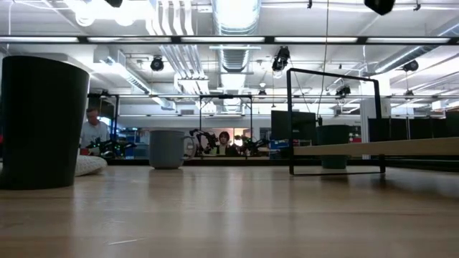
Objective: Stack small to large cups/mugs on shelf
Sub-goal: Put the blue mug on the shelf
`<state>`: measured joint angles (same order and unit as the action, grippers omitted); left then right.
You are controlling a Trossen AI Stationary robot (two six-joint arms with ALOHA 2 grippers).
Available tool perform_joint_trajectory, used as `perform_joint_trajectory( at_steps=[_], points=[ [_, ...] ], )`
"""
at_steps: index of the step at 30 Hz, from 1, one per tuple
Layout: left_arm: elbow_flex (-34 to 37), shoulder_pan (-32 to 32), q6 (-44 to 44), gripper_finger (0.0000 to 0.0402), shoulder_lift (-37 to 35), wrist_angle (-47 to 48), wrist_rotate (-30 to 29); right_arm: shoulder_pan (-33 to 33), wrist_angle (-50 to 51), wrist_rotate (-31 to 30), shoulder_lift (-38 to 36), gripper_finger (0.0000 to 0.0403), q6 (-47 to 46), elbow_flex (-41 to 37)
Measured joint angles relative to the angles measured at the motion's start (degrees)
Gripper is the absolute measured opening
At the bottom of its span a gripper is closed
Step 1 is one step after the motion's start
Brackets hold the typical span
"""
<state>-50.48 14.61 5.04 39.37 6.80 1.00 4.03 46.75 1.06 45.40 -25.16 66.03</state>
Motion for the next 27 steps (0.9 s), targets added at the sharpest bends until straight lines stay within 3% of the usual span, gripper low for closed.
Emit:
perform_joint_trajectory(
  at_steps=[5,8,13,21,27],
  points=[
    [-8.93,0.00,0.23,0.0077,6.55,3.54,-10.92,0.09,15.95,-6.63,7.31,0.0064,8.80,6.78],
    [-12.95,0.00,-0.15,0.0077,10.18,9.24,-15.88,0.67,27.41,-11.23,12.18,0.0073,9.07,10.34],
    [-15.78,0.00,-0.13,0.0077,14.48,10.79,-17.01,1.72,42.30,-18.04,19.29,0.0098,3.96,13.30],
    [-18.18,-0.02,0.13,0.0077,16.33,10.64,-17.10,4.28,42.77,-18.40,26.78,0.0138,5.67,12.34],
    [-17.99,0.16,0.20,0.0077,15.69,10.81,-17.57,5.90,42.56,-20.71,32.01,0.0146,8.99,12.37]
  ],
)
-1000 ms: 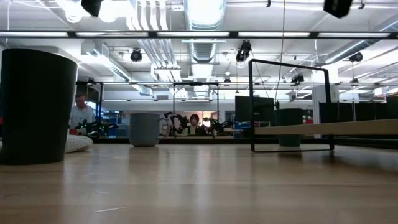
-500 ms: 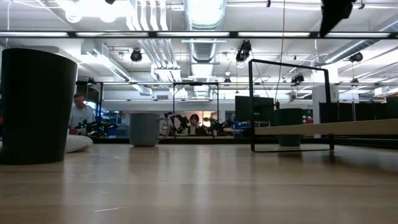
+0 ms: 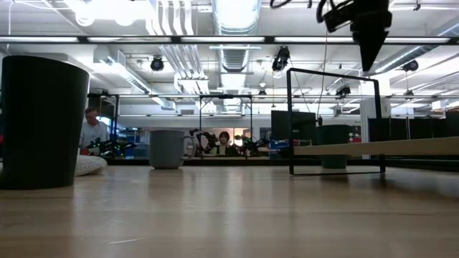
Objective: Stack small to large cups/mugs on shelf
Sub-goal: Put the blue mug on the shelf
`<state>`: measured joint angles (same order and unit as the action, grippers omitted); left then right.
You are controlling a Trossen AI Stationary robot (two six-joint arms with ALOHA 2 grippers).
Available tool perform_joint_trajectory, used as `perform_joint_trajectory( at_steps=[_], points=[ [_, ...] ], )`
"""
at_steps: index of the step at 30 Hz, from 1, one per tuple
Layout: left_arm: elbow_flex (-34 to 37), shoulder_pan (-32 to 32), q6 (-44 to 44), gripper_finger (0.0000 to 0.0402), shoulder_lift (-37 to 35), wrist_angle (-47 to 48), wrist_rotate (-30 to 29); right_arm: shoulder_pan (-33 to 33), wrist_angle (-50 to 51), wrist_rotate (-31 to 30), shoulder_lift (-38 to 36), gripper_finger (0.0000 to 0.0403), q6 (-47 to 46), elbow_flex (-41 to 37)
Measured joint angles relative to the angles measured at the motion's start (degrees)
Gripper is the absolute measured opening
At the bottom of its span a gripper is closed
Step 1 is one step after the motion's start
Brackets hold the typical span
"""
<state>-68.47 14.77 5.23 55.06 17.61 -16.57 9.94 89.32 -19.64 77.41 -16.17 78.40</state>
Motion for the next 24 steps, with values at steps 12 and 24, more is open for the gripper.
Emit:
perform_joint_trajectory(
  at_steps=[12,24],
  points=[
    [-5.14,6.27,-10.81,0.0077,13.57,25.83,0.23,4.37,-2.27,-7.51,4.11,0.0137,0.79,2.88],
    [-15.94,13.52,-18.36,0.0077,34.95,40.64,8.19,7.00,-6.85,-7.50,2.87,0.0133,-0.24,6.27]
  ],
)
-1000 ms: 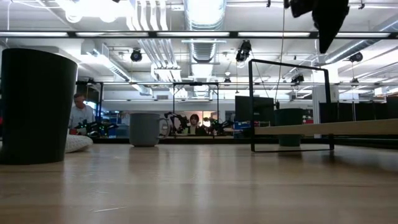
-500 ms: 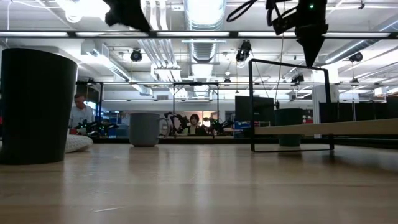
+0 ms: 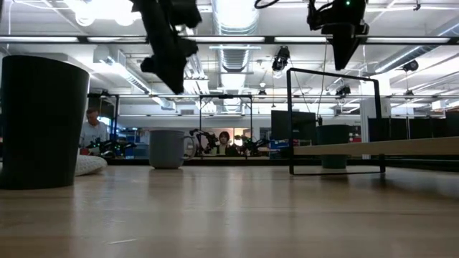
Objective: Stack small to large cups/mugs on shelf
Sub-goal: Put the blue mug on the shelf
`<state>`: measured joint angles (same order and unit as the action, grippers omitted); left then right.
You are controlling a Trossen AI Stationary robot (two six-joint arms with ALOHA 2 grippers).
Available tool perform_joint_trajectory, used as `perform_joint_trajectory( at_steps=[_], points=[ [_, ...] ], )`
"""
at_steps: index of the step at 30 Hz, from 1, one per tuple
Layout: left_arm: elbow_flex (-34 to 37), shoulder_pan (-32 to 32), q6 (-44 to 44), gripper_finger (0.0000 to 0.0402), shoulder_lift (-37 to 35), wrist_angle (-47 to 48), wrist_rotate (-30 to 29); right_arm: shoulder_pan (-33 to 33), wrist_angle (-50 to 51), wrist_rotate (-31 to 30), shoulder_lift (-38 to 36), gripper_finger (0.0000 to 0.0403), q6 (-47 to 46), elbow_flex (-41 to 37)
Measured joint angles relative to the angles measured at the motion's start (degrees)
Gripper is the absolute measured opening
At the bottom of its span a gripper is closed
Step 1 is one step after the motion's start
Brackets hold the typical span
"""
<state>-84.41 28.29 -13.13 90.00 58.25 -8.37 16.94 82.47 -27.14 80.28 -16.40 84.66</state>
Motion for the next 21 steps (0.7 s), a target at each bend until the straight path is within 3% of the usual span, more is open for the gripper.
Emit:
perform_joint_trajectory(
  at_steps=[8,21],
  points=[
    [-2.44,0.61,-2.66,0.0077,8.50,5.70,4.65,-0.01,-1.08,0.03,0.01,0.0132,0.37,0.06],
    [-2.21,0.62,8.71,0.0077,9.76,5.30,5.68,-0.01,-1.45,0.03,0.01,0.0132,0.39,-0.02]
  ],
)
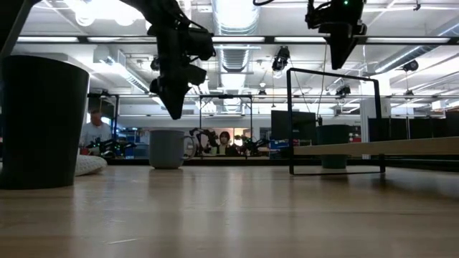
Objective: Stack small to large cups/mugs on shelf
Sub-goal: Put the blue mug on the shelf
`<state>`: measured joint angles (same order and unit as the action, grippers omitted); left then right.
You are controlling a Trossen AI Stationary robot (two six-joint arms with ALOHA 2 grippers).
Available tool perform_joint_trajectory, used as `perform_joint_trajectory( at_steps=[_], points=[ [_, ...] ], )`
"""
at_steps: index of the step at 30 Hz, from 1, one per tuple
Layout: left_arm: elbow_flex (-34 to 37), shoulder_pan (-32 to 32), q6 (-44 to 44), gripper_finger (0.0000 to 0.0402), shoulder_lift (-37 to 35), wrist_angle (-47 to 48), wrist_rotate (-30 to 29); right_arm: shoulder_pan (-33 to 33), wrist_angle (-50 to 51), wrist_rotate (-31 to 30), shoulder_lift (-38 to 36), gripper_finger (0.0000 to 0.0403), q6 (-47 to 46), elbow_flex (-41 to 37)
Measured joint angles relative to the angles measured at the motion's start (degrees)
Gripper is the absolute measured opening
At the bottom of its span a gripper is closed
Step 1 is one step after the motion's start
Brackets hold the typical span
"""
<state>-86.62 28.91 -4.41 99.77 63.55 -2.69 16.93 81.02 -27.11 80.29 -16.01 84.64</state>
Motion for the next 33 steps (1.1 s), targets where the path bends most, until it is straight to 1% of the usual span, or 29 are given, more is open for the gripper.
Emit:
perform_joint_trajectory(
  at_steps=[3,9,27,30,33],
  points=[
    [0.60,0.02,1.96,0.0077,0.31,-0.09,1.94,0.00,-0.32,0.00,0.00,0.0134,0.00,0.00],
    [2.70,0.04,1.89,0.0077,0.39,-0.08,-0.28,0.00,-0.66,0.00,0.00,0.0132,0.00,-0.02],
    [3.14,0.13,1.84,0.0076,4.65,-1.76,-0.96,0.00,-0.88,0.02,0.02,0.0132,-0.41,-0.02],
    [3.14,0.13,1.80,0.0059,5.57,-1.58,-0.97,0.00,-0.88,0.02,0.02,0.0129,-0.46,-0.02],
    [3.14,-0.02,1.79,0.0019,5.59,-1.57,-0.97,0.00,-0.88,0.02,0.02,0.0127,-0.46,-0.02]
  ],
)
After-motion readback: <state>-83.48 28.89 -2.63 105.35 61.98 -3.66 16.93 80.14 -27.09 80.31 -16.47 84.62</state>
